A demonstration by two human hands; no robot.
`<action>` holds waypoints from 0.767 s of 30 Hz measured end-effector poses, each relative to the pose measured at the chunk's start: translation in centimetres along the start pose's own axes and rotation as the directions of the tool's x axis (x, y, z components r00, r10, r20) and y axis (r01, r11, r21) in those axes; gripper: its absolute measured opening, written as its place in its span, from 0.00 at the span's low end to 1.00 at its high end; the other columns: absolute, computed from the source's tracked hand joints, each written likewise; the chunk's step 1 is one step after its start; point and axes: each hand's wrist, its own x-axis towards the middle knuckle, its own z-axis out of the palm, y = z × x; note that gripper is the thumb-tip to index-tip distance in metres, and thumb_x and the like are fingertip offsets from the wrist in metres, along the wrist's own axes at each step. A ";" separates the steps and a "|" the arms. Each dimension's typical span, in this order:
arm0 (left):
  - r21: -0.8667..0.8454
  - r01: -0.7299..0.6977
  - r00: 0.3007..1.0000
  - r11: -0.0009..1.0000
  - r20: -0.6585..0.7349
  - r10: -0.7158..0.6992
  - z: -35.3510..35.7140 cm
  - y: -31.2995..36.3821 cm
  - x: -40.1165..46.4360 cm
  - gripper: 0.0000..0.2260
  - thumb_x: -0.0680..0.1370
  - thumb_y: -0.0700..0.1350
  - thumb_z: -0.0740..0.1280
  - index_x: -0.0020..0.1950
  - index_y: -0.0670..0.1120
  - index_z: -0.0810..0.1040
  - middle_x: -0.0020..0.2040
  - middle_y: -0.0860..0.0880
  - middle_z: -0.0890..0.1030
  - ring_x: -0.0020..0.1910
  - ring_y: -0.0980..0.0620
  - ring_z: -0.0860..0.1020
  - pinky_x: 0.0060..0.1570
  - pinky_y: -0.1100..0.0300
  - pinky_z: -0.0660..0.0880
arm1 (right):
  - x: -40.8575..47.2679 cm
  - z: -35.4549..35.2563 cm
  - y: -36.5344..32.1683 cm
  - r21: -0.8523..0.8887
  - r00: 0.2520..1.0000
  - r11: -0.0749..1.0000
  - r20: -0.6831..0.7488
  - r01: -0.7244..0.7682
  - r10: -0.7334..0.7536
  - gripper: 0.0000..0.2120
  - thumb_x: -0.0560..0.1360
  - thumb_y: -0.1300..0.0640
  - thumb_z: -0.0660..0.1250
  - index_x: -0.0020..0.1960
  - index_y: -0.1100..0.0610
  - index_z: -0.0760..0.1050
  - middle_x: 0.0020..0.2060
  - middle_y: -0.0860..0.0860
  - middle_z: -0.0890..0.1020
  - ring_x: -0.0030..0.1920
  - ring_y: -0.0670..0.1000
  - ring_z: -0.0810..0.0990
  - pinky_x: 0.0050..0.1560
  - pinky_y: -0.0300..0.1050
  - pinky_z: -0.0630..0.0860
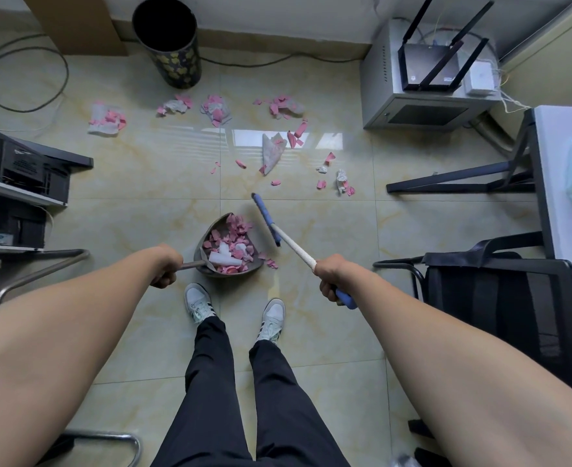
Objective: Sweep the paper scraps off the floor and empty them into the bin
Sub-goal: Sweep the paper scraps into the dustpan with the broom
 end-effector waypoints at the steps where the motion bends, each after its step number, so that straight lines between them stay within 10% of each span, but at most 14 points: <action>1: 0.014 0.000 1.000 1.000 -0.002 0.000 -0.1 -0.1 0.0 0.08 0.81 0.37 0.50 0.54 0.36 0.66 0.28 0.43 0.67 0.18 0.54 0.59 0.24 0.68 0.58 | -0.1 0.1 0.1 0.020 1.000 1.000 -0.015 -0.007 0.008 0.12 0.76 0.59 0.51 0.56 0.55 0.69 0.24 0.51 0.65 0.23 0.47 0.57 0.29 0.35 0.55; 23: -0.026 0.005 1.000 1.000 -0.026 -0.005 0.6 -2.3 1.7 0.07 0.80 0.35 0.50 0.51 0.34 0.66 0.30 0.41 0.69 0.25 0.52 0.61 0.21 0.71 0.60 | -0.7 6.6 -0.4 0.112 0.993 0.990 0.083 -0.087 0.078 0.14 0.79 0.63 0.47 0.35 0.60 0.61 0.29 0.54 0.64 0.26 0.49 0.58 0.28 0.43 0.57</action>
